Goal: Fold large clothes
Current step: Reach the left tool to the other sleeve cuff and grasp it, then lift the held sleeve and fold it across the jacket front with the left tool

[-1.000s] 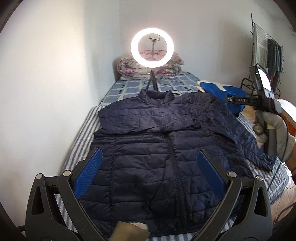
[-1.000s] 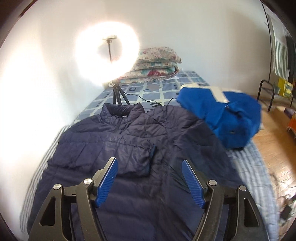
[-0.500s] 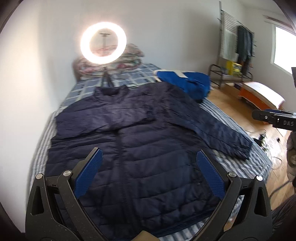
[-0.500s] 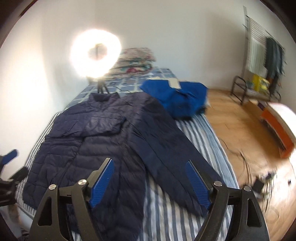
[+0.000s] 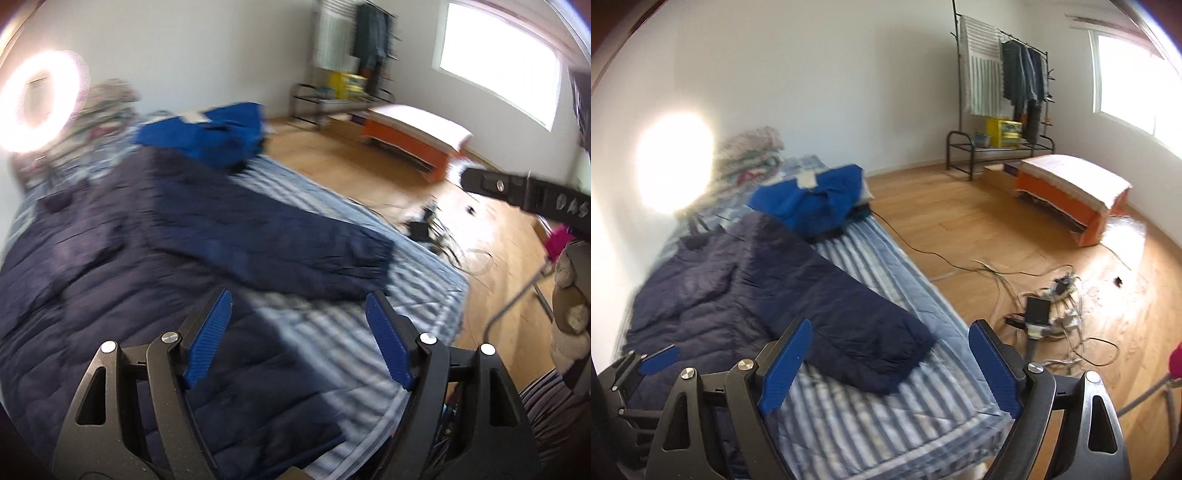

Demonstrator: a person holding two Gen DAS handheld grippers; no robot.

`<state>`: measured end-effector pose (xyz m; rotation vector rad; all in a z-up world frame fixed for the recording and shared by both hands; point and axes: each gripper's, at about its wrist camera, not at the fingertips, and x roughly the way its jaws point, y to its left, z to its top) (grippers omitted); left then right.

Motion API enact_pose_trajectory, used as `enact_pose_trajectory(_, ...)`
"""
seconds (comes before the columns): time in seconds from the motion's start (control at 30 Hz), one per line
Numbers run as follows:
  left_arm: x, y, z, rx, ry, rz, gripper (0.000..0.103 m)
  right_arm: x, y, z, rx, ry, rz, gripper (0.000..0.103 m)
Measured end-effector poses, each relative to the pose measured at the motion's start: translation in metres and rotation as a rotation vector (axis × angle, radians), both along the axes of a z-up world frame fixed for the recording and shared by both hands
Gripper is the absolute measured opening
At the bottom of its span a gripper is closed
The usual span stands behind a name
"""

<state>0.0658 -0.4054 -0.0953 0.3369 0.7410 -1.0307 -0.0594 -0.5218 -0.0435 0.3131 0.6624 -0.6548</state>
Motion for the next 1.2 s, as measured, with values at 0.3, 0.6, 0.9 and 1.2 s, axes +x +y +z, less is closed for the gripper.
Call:
enact_pose_trajectory(0.3,-0.014,-0.118,-0.065,0.120,0.154,-0.144,0.070,-0.035,-0.040,0.000,0.047,-0.052,-0.187,0.089)
enact_pose_trajectory(0.6,-0.029,-0.185,-0.125,0.301,0.133,-0.158,0.070,-0.050,-0.065,-0.005,0.055,-0.039,-0.262,0.089)
enact_pose_trajectory(0.9,-0.024,-0.196,-0.138,0.306,0.065,-0.106,0.042,-0.042,-0.060,-0.008,0.073,-0.031,-0.212,0.089)
enact_pose_trajectory(1.2,0.049,-0.152,-0.098,0.185,0.300,-0.003,0.009,-0.024,-0.034,0.000,0.056,-0.050,-0.153,0.089)
